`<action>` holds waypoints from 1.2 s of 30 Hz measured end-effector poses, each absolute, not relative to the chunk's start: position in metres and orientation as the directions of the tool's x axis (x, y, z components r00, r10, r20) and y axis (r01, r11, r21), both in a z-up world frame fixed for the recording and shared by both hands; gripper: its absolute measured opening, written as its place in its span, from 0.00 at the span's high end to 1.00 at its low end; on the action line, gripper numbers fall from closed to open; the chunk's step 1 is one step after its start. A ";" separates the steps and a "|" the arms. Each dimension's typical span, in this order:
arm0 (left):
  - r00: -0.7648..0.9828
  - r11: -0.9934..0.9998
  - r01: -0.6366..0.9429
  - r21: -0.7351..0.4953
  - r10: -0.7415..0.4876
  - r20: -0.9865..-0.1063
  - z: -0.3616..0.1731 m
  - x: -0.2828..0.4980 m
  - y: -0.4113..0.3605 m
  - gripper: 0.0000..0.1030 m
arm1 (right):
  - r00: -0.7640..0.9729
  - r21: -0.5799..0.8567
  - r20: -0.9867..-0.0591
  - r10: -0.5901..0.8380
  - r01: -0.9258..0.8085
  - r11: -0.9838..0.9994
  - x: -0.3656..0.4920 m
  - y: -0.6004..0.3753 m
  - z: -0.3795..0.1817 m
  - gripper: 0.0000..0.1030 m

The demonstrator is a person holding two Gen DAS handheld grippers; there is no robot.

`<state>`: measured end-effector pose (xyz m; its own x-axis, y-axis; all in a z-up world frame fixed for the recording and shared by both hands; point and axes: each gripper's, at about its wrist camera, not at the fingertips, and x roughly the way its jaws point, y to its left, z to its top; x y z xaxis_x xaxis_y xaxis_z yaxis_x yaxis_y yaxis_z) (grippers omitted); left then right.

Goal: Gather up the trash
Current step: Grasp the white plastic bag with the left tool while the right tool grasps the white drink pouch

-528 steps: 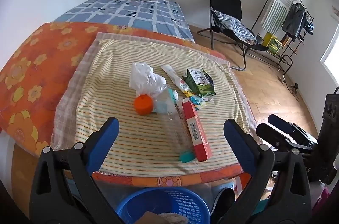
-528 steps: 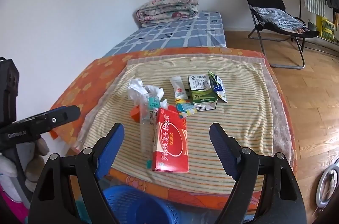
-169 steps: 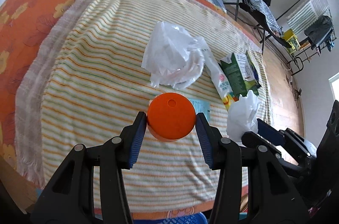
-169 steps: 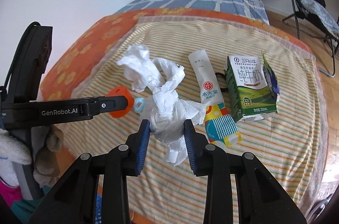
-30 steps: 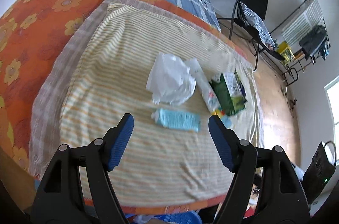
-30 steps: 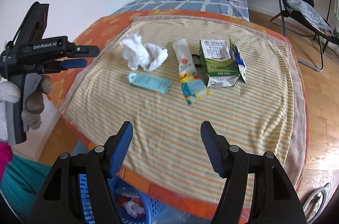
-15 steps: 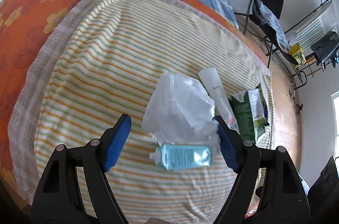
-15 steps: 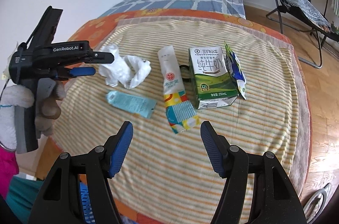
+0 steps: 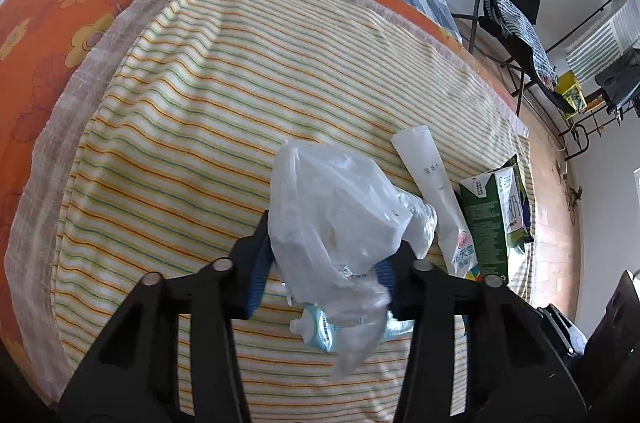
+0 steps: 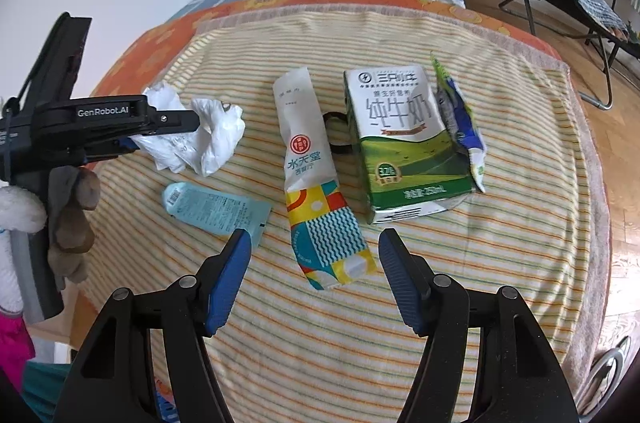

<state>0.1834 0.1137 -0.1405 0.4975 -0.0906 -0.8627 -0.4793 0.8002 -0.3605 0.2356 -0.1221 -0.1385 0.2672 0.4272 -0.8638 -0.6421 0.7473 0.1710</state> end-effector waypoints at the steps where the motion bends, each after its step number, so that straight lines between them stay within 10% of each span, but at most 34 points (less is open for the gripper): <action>1: 0.499 0.803 -0.476 -0.358 -0.089 -0.862 -0.140 0.183 0.113 0.63 | 0.268 0.165 -0.866 0.422 -0.643 0.748 0.236 -0.120 -0.140 0.36; 13: 0.551 0.810 -0.452 -0.374 -0.076 -0.831 -0.124 0.174 0.117 0.69 | 0.260 0.125 -0.888 0.379 -0.656 0.744 0.240 -0.106 -0.157 0.37; 23: 0.568 0.807 -0.457 -0.373 -0.058 -0.821 -0.112 0.160 0.124 0.69 | 0.227 0.139 -0.889 0.397 -0.692 0.708 0.227 -0.096 -0.158 0.89; 36: 0.605 0.833 -0.432 -0.347 -0.018 -0.796 -0.084 0.129 0.121 0.69 | 0.311 0.132 -0.817 0.485 -0.717 0.684 0.207 -0.107 -0.116 0.97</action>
